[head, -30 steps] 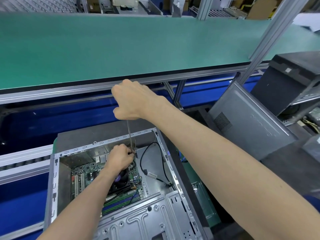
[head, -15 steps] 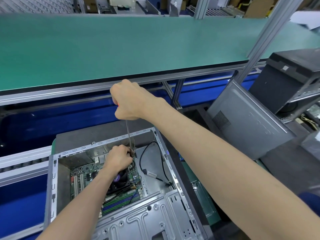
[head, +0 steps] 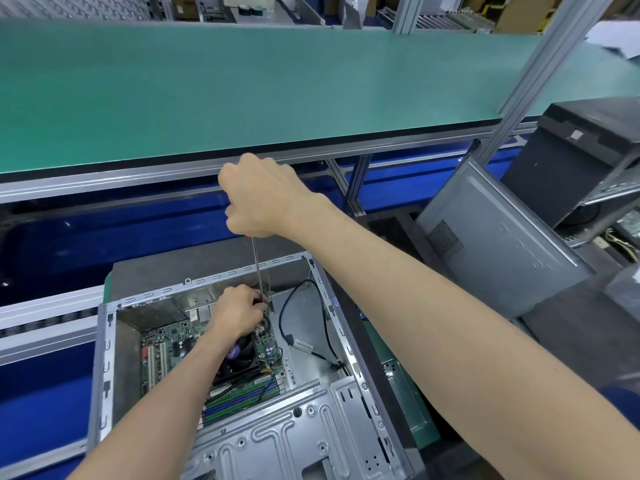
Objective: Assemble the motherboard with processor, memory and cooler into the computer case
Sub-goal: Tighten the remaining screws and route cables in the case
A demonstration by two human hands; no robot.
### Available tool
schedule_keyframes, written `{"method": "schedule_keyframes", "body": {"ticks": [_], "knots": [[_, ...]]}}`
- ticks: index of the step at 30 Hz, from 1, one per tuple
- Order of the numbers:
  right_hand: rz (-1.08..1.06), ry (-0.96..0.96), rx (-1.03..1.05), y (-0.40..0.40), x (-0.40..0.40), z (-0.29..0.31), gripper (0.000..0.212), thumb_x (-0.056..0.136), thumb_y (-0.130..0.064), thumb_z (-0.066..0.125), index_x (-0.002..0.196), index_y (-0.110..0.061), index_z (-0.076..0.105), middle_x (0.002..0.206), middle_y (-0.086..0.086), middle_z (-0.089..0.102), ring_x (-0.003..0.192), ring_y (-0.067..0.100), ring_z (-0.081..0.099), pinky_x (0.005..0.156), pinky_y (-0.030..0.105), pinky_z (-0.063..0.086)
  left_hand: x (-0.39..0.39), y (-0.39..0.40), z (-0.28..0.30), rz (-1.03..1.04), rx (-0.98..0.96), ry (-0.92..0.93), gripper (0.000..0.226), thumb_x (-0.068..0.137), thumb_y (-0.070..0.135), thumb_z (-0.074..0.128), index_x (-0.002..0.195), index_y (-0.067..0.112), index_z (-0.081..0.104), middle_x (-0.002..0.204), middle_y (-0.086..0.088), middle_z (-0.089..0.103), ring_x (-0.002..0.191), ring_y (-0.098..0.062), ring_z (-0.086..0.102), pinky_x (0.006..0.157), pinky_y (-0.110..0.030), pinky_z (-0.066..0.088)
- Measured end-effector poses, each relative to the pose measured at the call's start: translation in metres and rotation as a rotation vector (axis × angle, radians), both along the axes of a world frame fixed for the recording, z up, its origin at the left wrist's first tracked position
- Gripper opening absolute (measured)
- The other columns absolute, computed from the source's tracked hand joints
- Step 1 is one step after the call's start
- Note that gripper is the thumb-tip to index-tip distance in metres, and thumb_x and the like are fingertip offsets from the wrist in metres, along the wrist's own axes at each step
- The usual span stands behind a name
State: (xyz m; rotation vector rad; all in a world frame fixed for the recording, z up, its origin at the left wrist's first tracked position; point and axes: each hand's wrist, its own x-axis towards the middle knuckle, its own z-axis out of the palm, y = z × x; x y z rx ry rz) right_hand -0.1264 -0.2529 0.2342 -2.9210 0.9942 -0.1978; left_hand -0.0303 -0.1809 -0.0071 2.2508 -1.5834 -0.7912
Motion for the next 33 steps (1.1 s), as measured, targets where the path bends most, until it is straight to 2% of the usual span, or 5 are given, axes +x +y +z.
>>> {"method": "schedule_keyframes", "body": {"ticks": [4, 10, 17, 22, 33], "knots": [[-0.036, 0.042, -0.238, 0.000, 0.002, -0.002, 0.026, 0.096, -0.025, 0.050, 0.076, -0.017, 0.035, 0.069, -0.003, 0.024, 0.056, 0.019, 0.031, 0.052, 0.030, 0.017, 0.003, 0.000, -0.002, -0.011, -0.041, 0.031, 0.014, 0.090, 0.021, 0.066, 0.086, 0.024, 0.080, 0.086, 0.004, 0.076, 0.069, -0.014, 0.063, 0.071, -0.026, 0.051], [0.025, 0.044, 0.111, -0.002, -0.007, 0.011, 0.013, 0.071, -0.016, 0.055, 0.083, -0.017, 0.051, 0.086, 0.000, 0.046, 0.067, 0.021, 0.046, 0.056, 0.028, 0.027, 0.004, 0.003, -0.004, 0.011, -0.090, 0.062, 0.016, 0.092, 0.019, 0.065, 0.084, 0.016, 0.079, 0.084, 0.001, 0.076, 0.057, -0.011, 0.057, 0.063, -0.027, 0.051], [-0.052, 0.047, -0.222, 0.001, -0.004, 0.000, 0.029, 0.095, -0.034, 0.049, 0.075, -0.017, 0.036, 0.069, -0.004, 0.026, 0.058, 0.020, 0.034, 0.057, 0.032, 0.022, 0.002, 0.004, -0.004, 0.020, -0.129, 0.076, 0.016, 0.092, 0.014, 0.065, 0.097, 0.010, 0.079, 0.093, -0.006, 0.076, 0.075, -0.019, 0.066, 0.074, -0.021, 0.048], [0.033, 0.035, 0.070, 0.002, -0.008, 0.010, 0.016, 0.075, -0.020, 0.055, 0.090, -0.015, 0.051, 0.087, 0.001, 0.047, 0.071, 0.024, 0.047, 0.058, 0.030, 0.028, 0.002, 0.003, -0.007, 0.030, -0.120, 0.074, 0.016, 0.093, 0.014, 0.064, 0.097, 0.012, 0.080, 0.090, -0.007, 0.077, 0.066, -0.017, 0.065, 0.066, -0.022, 0.050], [0.016, 0.027, 0.076, 0.000, -0.017, 0.008, 0.017, 0.076, -0.017, 0.056, 0.090, -0.014, 0.049, 0.083, 0.000, 0.043, 0.068, 0.023, 0.044, 0.051, 0.027, 0.020, 0.002, 0.003, -0.007, 0.002, -0.108, 0.025, 0.018, 0.092, 0.017, 0.063, 0.100, 0.018, 0.079, 0.089, -0.009, 0.076, 0.075, -0.024, 0.066, 0.073, -0.026, 0.054]]}}
